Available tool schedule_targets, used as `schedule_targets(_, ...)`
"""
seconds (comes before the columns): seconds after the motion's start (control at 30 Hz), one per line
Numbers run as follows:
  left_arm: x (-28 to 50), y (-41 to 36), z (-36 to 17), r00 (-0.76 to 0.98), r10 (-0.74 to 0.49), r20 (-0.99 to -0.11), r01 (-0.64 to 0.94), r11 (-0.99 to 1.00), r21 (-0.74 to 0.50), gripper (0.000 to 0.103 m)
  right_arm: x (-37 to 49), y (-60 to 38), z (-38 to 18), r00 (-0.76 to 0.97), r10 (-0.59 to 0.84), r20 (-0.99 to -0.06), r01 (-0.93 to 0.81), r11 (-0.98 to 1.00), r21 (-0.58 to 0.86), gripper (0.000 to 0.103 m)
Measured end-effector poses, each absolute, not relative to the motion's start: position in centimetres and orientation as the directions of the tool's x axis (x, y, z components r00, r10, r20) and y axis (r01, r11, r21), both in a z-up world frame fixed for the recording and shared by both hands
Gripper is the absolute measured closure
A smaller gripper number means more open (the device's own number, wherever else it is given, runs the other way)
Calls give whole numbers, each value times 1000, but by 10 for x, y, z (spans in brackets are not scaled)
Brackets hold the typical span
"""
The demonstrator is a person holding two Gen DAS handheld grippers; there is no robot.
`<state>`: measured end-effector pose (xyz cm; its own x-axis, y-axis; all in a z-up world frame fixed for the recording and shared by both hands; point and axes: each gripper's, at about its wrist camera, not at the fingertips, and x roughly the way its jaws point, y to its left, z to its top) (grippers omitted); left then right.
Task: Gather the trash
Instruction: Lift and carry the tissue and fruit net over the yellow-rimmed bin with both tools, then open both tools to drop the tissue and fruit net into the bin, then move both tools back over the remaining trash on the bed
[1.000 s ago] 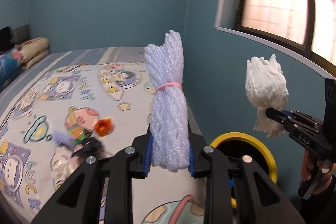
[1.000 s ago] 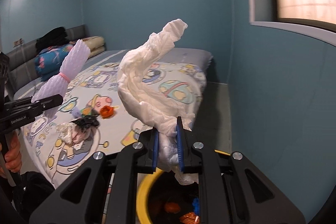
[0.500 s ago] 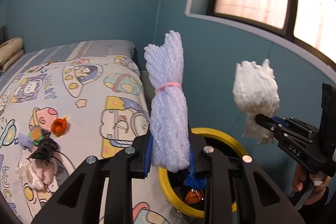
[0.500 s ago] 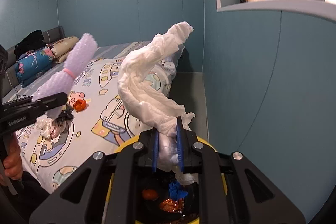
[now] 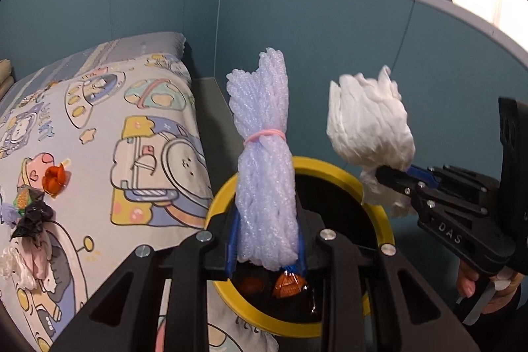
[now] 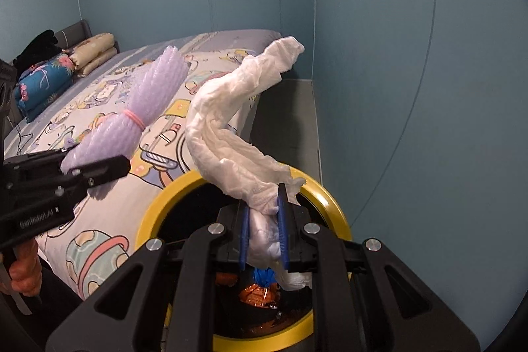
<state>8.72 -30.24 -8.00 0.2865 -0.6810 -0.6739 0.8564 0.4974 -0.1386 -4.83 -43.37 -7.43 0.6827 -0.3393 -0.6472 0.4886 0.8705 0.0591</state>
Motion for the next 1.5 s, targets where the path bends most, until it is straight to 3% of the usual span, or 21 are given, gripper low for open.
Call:
schedule_targets(0.43, 85, -311, -100, 214, -673, -709, 867, 465, -180, 77, -38, -437, -87, 648, -329, -687, 487, 872, 41, 88)
schedule_targets(0.5, 85, -310, -100, 211, -676, -706, 866, 464, -186, 74, -36, -438, -88, 643, -330, -692, 492, 869, 43, 86)
schedule_targets(0.53, 85, -309, -100, 210, -678, -705, 865, 465, -189, 70, -36, -440, -88, 639, -334, -693, 499, 866, 43, 80)
schedule_targets(0.57, 86, -308, -100, 211, -680, -702, 863, 466, -193, 62, -37, -442, -89, 638, -337, -692, 504, 862, 45, 67)
schedule_targets(0.63, 88, -306, -99, 219, -684, -696, 857, 475, -199, 50, -37, -446, -91, 639, -341, -689, 517, 854, 58, 57)
schedule_targets(0.83, 93, -297, -93, 240, -696, -677, 844, 494, -208, 32, -42, -453, -88, 639, -354, -683, 539, 839, 70, 57)
schedule_targets(1.17, 116, -254, -74, 351, -686, -637, 795, 578, -185, 24, -40, -442, -73, 718, -312, -622, 476, 872, 112, 55)
schedule_targets(1.5, 156, -172, -64, 487, -621, -613, 690, 704, -165, 23, 20, -380, -54, 800, -148, -581, 258, 960, 112, 48)
